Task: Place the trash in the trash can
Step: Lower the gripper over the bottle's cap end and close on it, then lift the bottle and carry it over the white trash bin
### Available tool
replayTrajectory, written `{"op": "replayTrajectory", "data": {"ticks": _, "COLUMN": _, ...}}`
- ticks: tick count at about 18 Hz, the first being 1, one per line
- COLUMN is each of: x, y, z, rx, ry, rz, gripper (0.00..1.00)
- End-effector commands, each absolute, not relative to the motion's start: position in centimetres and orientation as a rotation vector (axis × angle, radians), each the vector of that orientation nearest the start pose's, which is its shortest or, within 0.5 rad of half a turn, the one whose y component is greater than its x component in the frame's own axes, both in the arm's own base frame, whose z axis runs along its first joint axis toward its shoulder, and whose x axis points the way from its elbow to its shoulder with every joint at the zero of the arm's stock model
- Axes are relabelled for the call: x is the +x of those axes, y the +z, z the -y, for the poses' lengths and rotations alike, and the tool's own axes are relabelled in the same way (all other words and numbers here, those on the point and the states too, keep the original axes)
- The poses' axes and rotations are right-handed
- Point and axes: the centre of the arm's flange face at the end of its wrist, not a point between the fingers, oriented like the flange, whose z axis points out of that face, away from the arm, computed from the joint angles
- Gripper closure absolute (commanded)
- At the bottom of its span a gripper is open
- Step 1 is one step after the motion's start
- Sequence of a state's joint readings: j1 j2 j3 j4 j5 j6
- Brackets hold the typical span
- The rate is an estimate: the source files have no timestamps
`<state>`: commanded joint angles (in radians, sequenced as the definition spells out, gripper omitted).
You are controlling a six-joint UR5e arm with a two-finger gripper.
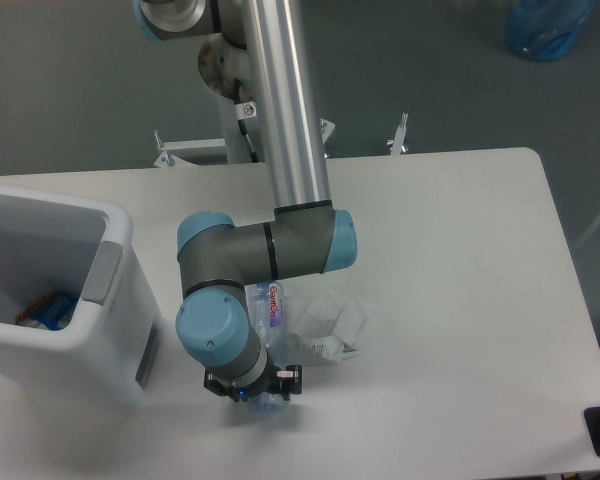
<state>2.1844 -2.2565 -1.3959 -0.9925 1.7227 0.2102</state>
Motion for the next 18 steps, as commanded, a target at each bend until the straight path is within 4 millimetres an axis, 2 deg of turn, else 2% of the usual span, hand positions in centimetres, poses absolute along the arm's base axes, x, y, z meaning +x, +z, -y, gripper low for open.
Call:
{"op": "replayTrajectory", "data": {"ticks": 4, "x": -32.1, "y": 22.6, "z": -65.1, "rx": -3.035, "ry": 0.250, "rz": 0.645, "gripper": 0.64}}
{"op": "replayTrajectory", "data": {"ticks": 5, "x": -32.8, "y": 23.4, "z": -64.7, "rx": -3.016, "ry": 0.230, "rz": 0.662, "gripper": 0.64}}
{"op": "replayTrajectory", "data": {"ticks": 8, "x": -34.4, "y": 27.0, "z": -63.6, "rx": -2.924, "ry": 0.122, "rz": 0.698, "gripper": 0.64}}
{"op": "replayTrajectory", "data": {"ticks": 14, "x": -37.4, "y": 36.1, "z": -60.6, "rx": -2.682, "ry": -0.109, "rz": 0.709, "gripper": 0.64}}
{"op": "replayTrajectory", "data": {"ticks": 18, "x": -38.9, "y": 41.6, "z": -60.0, "rx": -2.539, "ry": -0.191, "rz": 0.681, "gripper": 0.64}}
